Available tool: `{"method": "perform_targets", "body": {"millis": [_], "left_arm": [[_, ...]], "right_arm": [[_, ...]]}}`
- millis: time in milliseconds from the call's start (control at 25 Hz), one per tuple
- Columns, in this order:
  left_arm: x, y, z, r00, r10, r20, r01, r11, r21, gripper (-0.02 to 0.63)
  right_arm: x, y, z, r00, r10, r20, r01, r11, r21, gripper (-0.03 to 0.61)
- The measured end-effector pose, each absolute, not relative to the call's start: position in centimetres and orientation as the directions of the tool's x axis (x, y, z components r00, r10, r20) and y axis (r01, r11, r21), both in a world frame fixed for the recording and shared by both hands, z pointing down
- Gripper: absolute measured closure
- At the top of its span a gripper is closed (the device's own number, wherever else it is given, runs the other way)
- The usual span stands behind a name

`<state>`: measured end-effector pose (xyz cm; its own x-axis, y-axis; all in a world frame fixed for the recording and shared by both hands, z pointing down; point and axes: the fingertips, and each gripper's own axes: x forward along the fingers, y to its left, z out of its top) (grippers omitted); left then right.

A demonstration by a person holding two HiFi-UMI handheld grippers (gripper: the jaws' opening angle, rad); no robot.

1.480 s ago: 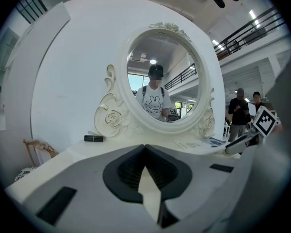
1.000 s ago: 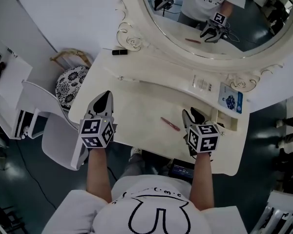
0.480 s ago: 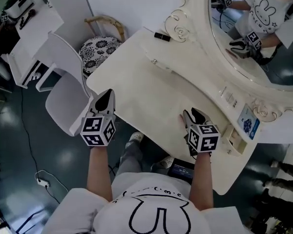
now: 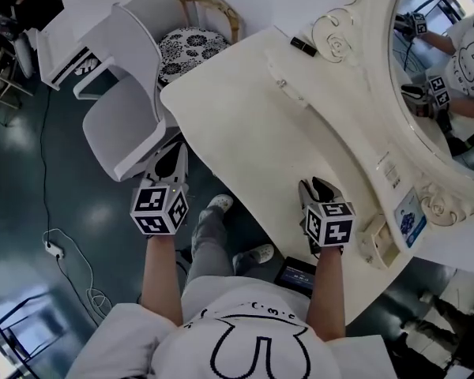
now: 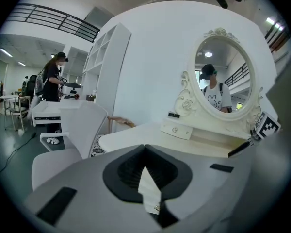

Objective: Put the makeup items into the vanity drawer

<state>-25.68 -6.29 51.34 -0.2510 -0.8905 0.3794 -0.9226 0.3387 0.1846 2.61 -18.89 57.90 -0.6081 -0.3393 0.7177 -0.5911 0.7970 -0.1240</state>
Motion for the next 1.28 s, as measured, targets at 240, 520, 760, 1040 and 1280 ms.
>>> {"method": "perform_targets", "body": {"millis": [240, 520, 760, 1040, 1280], "left_arm": [[-22.8, -6.5, 53.3, -0.226, -0.888, 0.401, -0.921, 0.329, 0.209, 0.606], [-21.1, -7.3, 54.3, -0.188, -0.888, 0.419, -0.932, 0.296, 0.209, 0.606], [-21.9, -8.0, 53.6, -0.184, -0.893, 0.41, -0.937, 0.285, 0.201, 0.606], [-22.8, -11.3, 50.1, -0.135, -0.922, 0.364, -0.963, 0.208, 0.17, 0.606], [-23.4, -14.9, 46.8, -0.065, -0.944, 0.324, -0.985, 0.113, 0.132, 0.606]], "right_arm": [[4.6, -18.1, 59.7, -0.577, -0.3, 0.76, -0.57, 0.814, -0.112, 0.459], [4.9, -18.1, 59.9, -0.59, -0.308, 0.747, -0.564, 0.819, -0.108, 0.534], [4.8, -18.1, 59.7, -0.591, -0.319, 0.741, -0.58, 0.806, -0.116, 0.534], [4.8, -20.0, 56.9, -0.591, -0.397, 0.702, -0.642, 0.759, -0.112, 0.534], [5.1, -22.1, 54.2, -0.572, -0.495, 0.654, -0.72, 0.685, -0.111, 0.534]]}}
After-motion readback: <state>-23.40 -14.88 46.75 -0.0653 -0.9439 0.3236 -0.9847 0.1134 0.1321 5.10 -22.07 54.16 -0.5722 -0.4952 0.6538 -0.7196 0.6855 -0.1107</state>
